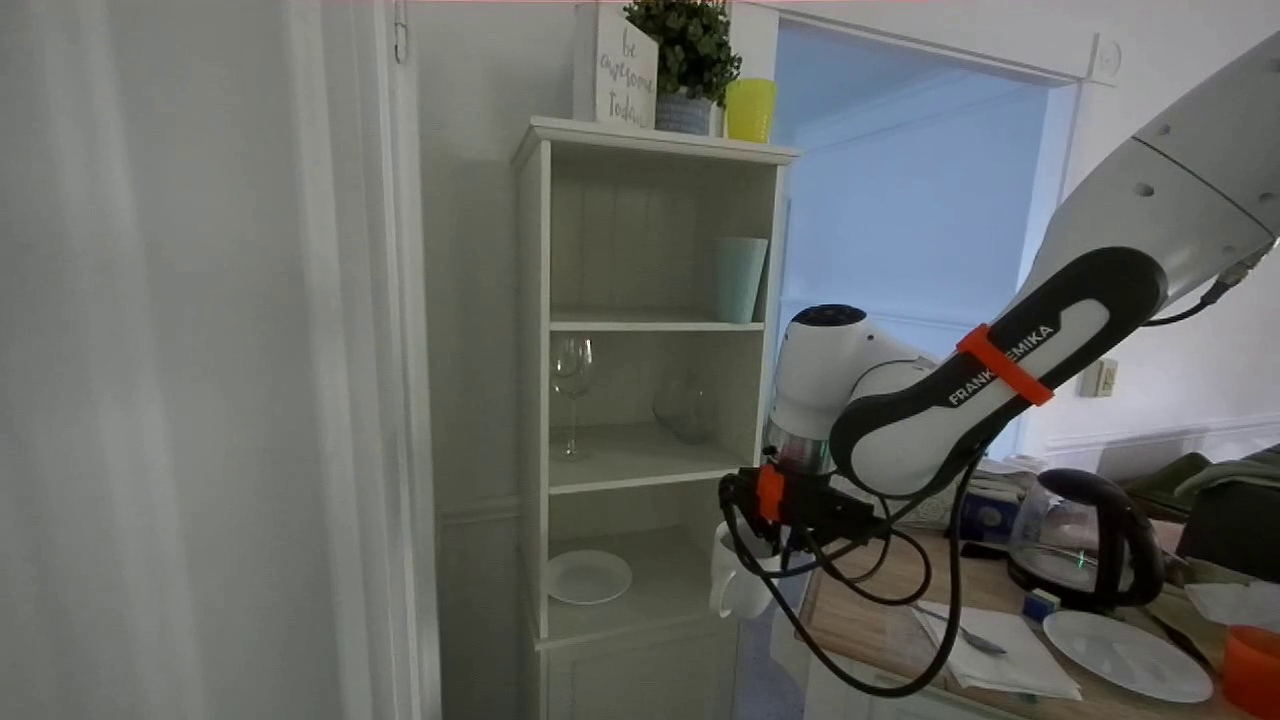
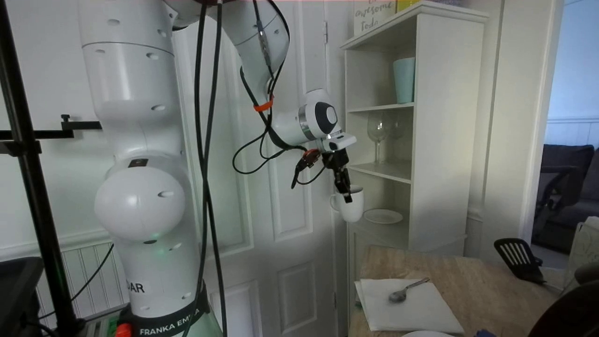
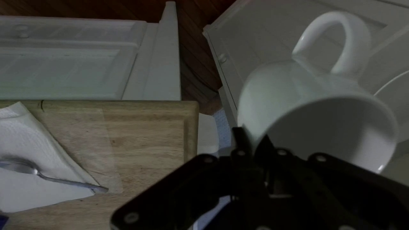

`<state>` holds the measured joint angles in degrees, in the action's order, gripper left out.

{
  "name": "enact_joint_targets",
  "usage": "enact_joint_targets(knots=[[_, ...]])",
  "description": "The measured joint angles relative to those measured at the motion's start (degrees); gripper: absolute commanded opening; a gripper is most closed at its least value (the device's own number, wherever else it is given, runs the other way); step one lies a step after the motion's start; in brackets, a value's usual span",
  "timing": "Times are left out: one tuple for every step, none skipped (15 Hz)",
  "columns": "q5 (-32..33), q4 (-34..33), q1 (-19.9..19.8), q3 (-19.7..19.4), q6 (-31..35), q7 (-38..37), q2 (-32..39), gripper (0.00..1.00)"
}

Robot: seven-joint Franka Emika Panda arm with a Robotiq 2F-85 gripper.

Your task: Put the white cup on the bottom shelf

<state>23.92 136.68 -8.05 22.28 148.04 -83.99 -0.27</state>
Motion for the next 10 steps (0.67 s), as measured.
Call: enact_joint_targets(knots=[[0.00,0.00,0.00,0.00,-0.01,0.00,0.00,0.03],[-0.04,0.04,1.07,-1.11,-0.04,0.08,0.08,0.03],[-0.44,0.02,3.02,-3.09,-0.04,0.06,0.40,0.03],[-1.54,-0.23,4.70,-4.71,-0.05,-0.43,0.99,0.03],[-3.13,-0.84,6.20,-6.02,-0.05,-1.32,1.94,0.03],[-4.83,-1.89,7.58,-7.13,-0.04,-2.49,3.09,0.03],[-6.23,-3.12,8.85,-8.17,0.43,-3.95,4.36,0.03],[-7.48,-4.40,9.93,-9.12,0.99,-5.42,5.57,0.03],[-8.50,-5.72,10.91,-10.08,1.61,-6.92,6.73,0.03],[-8.93,-7.01,11.79,-11.09,2.36,-8.70,7.79,0.03]])
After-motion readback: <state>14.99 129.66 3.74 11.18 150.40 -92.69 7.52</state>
